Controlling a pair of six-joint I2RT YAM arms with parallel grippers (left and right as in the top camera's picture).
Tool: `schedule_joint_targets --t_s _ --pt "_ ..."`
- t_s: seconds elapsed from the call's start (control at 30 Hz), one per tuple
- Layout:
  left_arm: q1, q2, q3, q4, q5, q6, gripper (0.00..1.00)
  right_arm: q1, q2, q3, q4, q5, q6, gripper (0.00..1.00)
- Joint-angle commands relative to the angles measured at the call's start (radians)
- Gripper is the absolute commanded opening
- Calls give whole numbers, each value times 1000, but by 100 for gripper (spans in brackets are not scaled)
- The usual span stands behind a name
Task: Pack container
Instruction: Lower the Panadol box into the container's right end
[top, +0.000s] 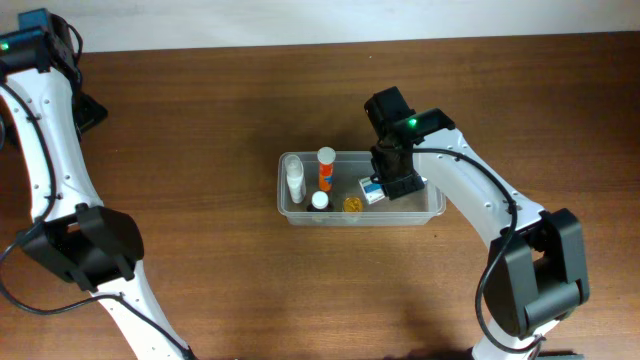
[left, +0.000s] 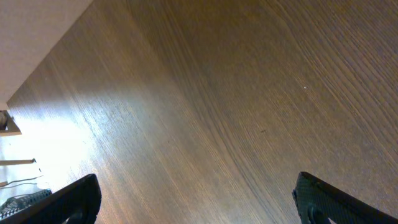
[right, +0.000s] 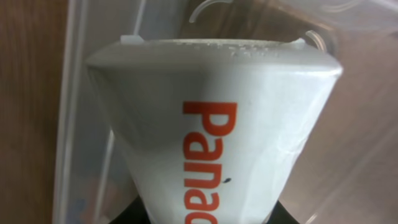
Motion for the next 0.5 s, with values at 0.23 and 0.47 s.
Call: schedule_joint_targets --t_s 0.23,0.47 --pt "-3 3 19 0 -14 8 99 4 -1 -18 28 72 87 31" --pt "-3 3 19 0 -14 8 100 3 -1 -53 58 76 124 31"
